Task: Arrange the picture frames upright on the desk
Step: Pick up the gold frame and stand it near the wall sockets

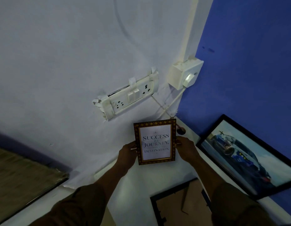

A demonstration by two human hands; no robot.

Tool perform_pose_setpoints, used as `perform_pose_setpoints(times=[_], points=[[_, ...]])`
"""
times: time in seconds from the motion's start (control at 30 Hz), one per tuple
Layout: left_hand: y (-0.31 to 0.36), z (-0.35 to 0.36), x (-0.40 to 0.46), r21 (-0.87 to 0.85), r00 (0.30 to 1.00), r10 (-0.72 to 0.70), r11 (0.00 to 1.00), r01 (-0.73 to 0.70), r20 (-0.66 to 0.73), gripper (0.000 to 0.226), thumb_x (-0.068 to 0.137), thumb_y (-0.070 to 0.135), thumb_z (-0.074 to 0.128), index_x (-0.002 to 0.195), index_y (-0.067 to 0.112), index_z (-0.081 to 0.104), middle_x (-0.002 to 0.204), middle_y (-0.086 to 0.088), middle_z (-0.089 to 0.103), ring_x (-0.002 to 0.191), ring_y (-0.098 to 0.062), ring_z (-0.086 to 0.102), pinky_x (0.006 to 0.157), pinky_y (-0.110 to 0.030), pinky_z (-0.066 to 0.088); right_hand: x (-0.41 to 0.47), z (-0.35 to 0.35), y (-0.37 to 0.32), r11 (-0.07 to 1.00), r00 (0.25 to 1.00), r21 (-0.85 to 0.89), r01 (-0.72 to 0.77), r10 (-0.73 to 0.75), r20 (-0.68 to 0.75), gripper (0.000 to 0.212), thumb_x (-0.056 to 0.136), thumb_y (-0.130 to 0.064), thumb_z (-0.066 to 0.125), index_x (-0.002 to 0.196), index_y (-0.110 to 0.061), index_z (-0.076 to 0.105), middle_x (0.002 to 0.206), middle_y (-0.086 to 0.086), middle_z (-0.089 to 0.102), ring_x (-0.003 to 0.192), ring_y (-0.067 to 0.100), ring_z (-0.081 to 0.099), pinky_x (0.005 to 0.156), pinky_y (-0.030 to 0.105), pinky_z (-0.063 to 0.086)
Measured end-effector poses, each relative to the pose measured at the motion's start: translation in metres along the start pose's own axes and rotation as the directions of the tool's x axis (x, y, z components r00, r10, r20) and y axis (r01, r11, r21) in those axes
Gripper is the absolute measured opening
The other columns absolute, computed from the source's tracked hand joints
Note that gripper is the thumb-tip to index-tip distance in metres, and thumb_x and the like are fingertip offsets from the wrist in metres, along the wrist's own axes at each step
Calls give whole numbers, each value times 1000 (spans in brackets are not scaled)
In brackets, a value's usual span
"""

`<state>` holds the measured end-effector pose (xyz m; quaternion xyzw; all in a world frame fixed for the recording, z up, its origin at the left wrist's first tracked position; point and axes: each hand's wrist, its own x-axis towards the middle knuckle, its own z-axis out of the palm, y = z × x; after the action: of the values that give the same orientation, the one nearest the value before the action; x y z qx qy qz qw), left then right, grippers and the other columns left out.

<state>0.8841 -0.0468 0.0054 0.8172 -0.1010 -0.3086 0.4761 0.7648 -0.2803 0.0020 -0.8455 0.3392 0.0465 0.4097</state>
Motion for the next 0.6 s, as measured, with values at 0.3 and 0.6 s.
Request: perform_pose_setpoints(times=[0.3, 0.6], points=[[0, 15, 23, -113, 999, -44, 993, 40, -30, 50, 92, -17, 44, 132, 6, 63, 106, -7, 68, 89, -17, 66, 59, -2, 46, 19, 1, -7, 993, 998, 110, -34, 28, 51, 28, 101, -17, 48, 126, -8, 59, 116, 8, 67, 98, 18, 60, 79, 25, 47], [-5, 27, 20, -186, 993, -121, 975, 118, -4, 61, 95, -9, 51, 151, 9, 39, 133, -2, 53, 109, -19, 58, 66, -10, 48, 3, 0, -5, 979, 997, 205, -8, -8, 73, 39, 101, -18, 52, 139, -20, 45, 129, 12, 59, 118, 29, 57, 105, 47, 47]])
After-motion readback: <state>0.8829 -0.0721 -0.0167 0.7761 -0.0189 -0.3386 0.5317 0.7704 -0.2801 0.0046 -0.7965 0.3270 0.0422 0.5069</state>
